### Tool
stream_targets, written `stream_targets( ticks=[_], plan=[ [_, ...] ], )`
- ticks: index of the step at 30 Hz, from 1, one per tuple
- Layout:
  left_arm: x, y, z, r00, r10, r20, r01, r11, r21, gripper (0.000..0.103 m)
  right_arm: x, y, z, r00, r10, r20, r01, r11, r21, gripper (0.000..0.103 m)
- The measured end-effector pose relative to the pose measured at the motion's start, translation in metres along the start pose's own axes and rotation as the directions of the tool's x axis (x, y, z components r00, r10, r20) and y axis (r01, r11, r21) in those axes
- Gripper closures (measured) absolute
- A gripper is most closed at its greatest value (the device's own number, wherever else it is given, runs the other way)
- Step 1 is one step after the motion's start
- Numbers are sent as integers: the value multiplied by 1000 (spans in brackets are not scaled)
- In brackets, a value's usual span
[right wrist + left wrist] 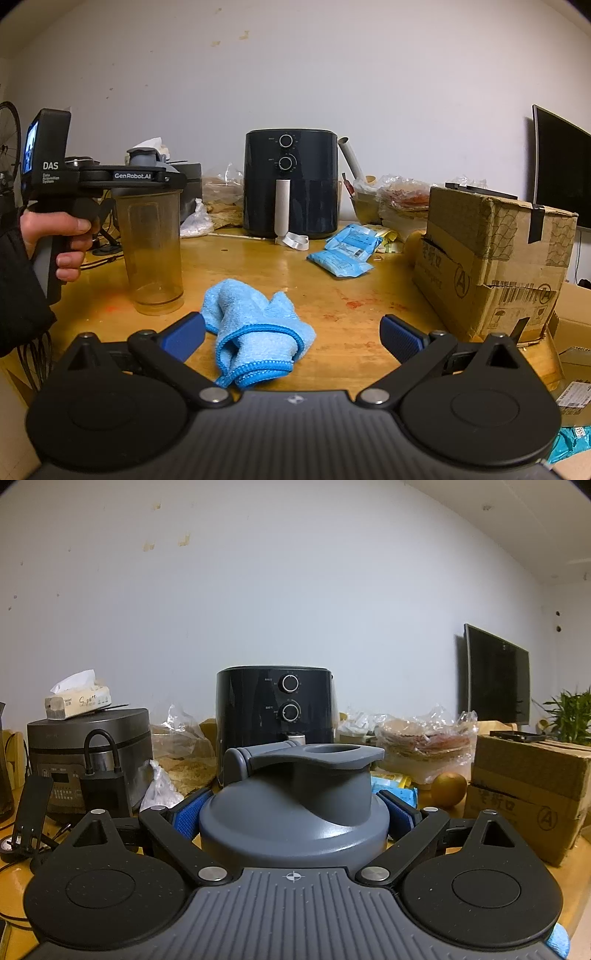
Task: Clean container
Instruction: 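Hold the shaker bottle raised in the left gripper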
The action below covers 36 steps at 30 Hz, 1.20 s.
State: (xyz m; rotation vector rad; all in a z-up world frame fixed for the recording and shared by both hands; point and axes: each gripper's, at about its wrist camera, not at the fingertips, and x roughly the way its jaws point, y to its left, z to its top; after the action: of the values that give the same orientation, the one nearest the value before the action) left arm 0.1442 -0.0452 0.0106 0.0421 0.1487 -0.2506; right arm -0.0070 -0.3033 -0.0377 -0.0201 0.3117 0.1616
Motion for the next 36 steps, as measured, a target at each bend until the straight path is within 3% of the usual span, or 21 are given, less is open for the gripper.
stream_targets(
  ticks=[7,20,25,27,36],
  plan=[
    [-1,-4,-3,999,19,33,-20,999,34,7,0,0,0,1000,0,-1,0,1000,0,0],
    [1,-2,-7,999,14,34,-15,1000,17,7,1,0,0,1000,-1,-4,1,1000,3,0],
    [6,-3,-9,1000,23,-14,-22,999,43,6,2,-1,-1,1000,1,-5,-1,1000,4,0],
    [7,-3,-11,999,26,-25,-25,999,49,0,2,-2,-1,1000,2,-5,-1,1000,5,0],
    [2,-3,-13,999,32,6,-32,999,35,0,3,-2,-1,1000,3,-7,-3,1000,3,0]
  ],
)
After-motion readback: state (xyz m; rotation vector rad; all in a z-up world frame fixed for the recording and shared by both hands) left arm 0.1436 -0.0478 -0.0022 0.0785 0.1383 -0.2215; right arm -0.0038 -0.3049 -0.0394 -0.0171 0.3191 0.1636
